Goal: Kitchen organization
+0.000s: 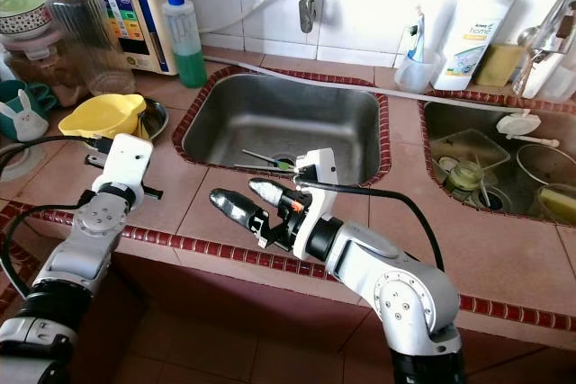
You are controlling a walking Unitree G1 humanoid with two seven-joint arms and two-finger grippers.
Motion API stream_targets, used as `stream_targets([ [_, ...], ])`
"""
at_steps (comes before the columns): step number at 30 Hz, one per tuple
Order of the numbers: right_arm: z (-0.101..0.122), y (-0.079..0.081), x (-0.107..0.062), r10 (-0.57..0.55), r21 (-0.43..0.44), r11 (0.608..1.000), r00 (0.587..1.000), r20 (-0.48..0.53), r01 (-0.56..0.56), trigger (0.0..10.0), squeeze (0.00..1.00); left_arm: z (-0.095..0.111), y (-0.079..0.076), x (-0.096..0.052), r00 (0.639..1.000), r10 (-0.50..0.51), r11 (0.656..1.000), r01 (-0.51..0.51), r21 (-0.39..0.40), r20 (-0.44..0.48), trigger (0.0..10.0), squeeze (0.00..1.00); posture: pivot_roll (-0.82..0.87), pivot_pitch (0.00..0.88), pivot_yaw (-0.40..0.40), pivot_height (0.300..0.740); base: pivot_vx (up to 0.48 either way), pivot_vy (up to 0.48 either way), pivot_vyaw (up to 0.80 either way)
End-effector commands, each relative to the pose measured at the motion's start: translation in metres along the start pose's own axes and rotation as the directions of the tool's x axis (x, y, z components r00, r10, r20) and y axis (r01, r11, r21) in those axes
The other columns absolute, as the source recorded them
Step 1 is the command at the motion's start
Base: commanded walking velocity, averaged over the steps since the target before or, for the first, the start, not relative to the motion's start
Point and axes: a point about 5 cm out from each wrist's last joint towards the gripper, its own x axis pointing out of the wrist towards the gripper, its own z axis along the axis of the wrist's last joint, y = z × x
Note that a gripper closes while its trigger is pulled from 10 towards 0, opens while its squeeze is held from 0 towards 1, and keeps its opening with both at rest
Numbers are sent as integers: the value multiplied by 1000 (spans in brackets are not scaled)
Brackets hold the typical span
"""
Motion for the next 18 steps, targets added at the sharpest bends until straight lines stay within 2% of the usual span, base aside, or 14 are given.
stream_targets([
  [1,2,5,1,24,-11,1000,1000,4,-24,10000,0,3,4,-2,1000,6,999,-6,33,12,0,0,0,82,26,740,0,0,0],
  [18,2,4,1,22,-14,1000,1000,3,-22,10000,0,12,3,-8,999,10,998,-12,57,34,0,0,4,79,28,740,0,0,0],
])
